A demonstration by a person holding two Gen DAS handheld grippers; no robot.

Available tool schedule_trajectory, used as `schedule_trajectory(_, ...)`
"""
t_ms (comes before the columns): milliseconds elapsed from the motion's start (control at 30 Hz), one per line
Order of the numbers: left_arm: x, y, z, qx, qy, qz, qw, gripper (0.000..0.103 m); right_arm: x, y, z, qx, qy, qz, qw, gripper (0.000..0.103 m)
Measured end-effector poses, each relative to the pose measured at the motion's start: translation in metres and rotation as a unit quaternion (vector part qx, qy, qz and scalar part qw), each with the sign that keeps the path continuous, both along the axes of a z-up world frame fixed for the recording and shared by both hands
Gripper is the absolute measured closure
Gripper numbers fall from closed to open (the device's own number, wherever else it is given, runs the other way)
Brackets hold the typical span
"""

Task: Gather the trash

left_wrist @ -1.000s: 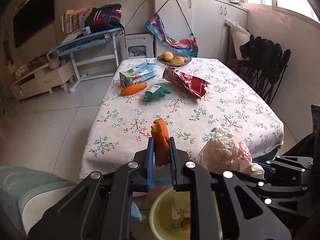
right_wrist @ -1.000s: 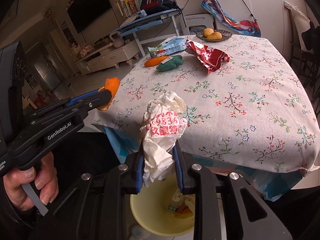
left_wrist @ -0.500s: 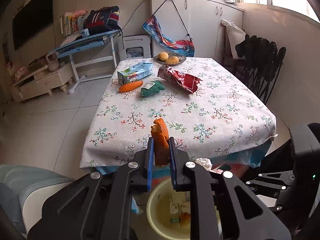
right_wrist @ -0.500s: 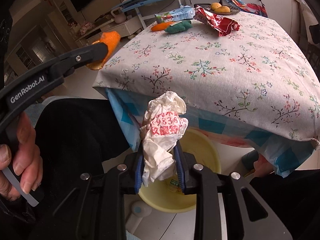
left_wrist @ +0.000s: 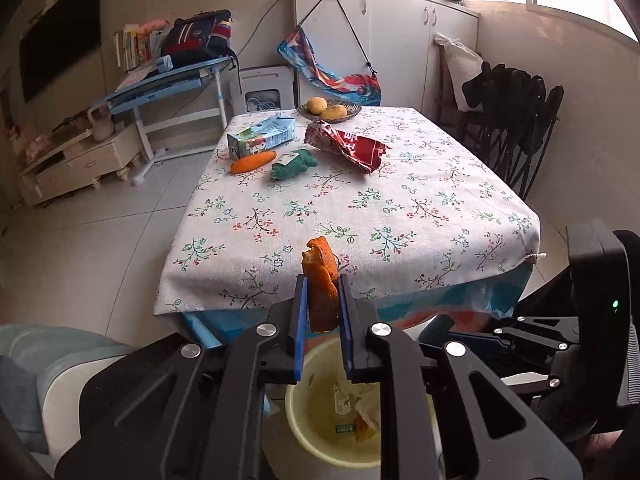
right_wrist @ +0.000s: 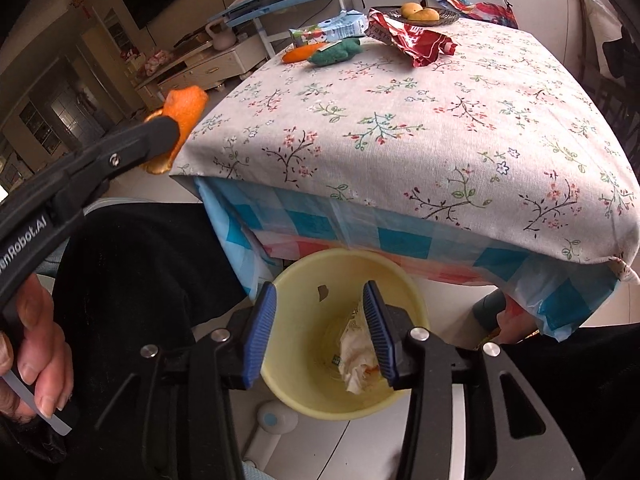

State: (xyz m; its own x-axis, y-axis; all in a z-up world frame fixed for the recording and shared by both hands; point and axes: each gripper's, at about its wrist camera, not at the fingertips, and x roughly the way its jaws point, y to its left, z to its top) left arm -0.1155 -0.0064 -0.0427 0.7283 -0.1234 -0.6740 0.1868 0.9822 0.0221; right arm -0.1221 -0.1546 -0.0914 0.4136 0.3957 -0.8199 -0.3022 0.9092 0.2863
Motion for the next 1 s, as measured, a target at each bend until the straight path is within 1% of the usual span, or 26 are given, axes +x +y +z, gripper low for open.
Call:
schedule_trajectory(267,-0.01,-0.01,-0.012,0.005,0.022,-0.016,0.9996,0.089,0.0,-0.02,0.013,0.018,-0.031,-0.047,0.998,0.048)
schedule_trajectory(433,-0.016,-0.019,-0.025,0.012,0.038,-0.03,0.9987,0.089,-0.001,-0.03,0.02,0.03,-0.047,-0.069,0.996,0.044)
schedule_trajectory(567,-0.02,-0.026,-0.037,0.019,0.057,-0.043,0.9973,0.089,-0.002,-0.036,0.023,0.036,-0.057,-0.08,0.994,0.042)
schedule_trajectory(633,-0.022,-0.03,-0.045,0.022,0.073,-0.054,0.9957,0.089,-0.002,-0.039,0.024,0.037,-0.06,-0.086,0.994,0.042)
schedule_trajectory(700,-0.023,-0.032,-0.052,0.026,0.081,-0.054,0.9949,0.088,-0.002,-0.042,0.025,0.039,-0.063,-0.091,0.993,0.04)
schedule_trajectory(767,-0.022,-0.033,-0.057,0.026,0.095,-0.059,0.9934,0.084,-0.001,-0.043,0.025,0.041,-0.064,-0.095,0.993,0.039)
schedule_trajectory(800,-0.022,-0.033,-0.059,0.029,0.095,-0.057,0.9934,0.081,-0.001,-0.044,0.025,0.041,-0.064,-0.096,0.992,0.039)
schedule_trajectory(833,-0.022,-0.033,-0.059,0.03,0.095,-0.055,0.9935,0.074,-0.001,-0.045,0.025,0.042,-0.064,-0.097,0.992,0.039)
schedule_trajectory(900,-0.022,-0.031,-0.059,0.029,0.094,-0.051,0.9939,0.068,-0.001,-0.045,0.024,0.042,-0.065,-0.098,0.992,0.039)
schedule_trajectory(1000,-0.021,-0.029,-0.059,0.027,0.093,-0.046,0.9943,0.063,-0.001,-0.045,0.024,0.041,-0.064,-0.1,0.992,0.038)
